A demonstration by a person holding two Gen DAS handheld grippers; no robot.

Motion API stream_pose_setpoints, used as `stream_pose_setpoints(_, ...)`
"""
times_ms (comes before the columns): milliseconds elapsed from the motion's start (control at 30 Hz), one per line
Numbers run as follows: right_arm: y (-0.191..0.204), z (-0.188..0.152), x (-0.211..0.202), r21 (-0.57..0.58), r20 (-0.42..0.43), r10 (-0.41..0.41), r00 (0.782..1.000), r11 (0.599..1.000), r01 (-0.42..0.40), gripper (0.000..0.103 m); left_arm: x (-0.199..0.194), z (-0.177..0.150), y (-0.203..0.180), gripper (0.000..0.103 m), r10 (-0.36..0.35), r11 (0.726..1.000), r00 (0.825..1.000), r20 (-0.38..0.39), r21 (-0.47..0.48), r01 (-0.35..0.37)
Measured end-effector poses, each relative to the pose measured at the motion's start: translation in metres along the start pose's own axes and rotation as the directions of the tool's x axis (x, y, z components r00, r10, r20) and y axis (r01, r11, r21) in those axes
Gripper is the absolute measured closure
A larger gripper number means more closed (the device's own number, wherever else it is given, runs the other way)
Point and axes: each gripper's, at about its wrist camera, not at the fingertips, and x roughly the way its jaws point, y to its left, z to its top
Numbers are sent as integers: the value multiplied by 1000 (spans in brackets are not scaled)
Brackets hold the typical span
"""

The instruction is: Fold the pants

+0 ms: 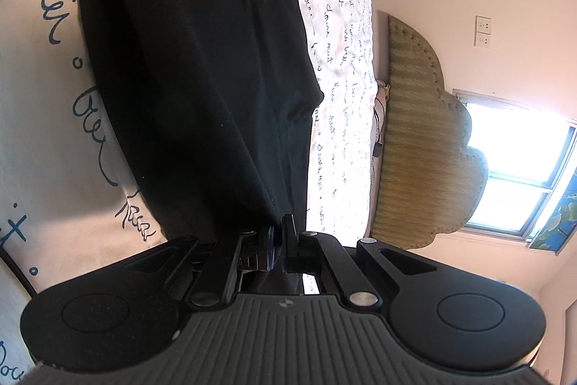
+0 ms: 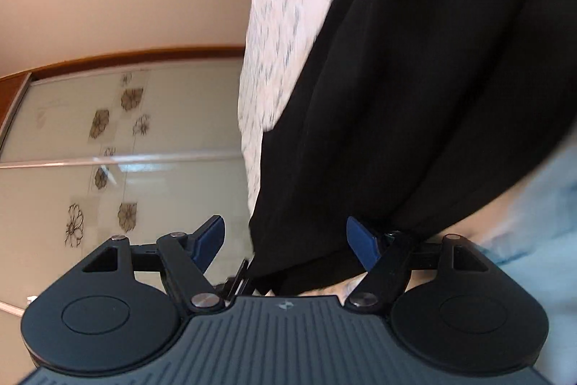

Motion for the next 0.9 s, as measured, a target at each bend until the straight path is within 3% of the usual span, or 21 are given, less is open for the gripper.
stream_pose_setpoints(200,15,-12,39,-3,-131,14,991,1000,-14,28,4,2,-3,96,-3,1000,1000,-6,5,3)
stream_pose_setpoints(367,17,-21,56,23,-164,27,986,999,-23,28,3,3,-2,96,-10,1000,1000,-9,11,10)
stream_pose_setpoints(500,9,-16,57,109,-65,73,995,992,-66,28,2,2,-1,96,-11,1000,1000,-9,10,11)
stream_pose_setpoints(600,7,-12,26,100,142,109,984,987,-124,28,1,4,3,96,-2,1000,1000,-6,2,2)
stream_pose_setpoints(733,5,3,-46,8,389,151,909,986,-167,28,1,8,12,96,23,1000,1000,-11,0,-23)
stream_pose_setpoints(867,-9,26,-128,7,591,149,793,982,-190,28,8,10,26,95,69,997,997,-25,-14,-70)
stream_pose_setpoints(900,-14,31,-144,19,605,164,779,975,-220,28,11,11,32,95,82,996,996,-29,-24,-83)
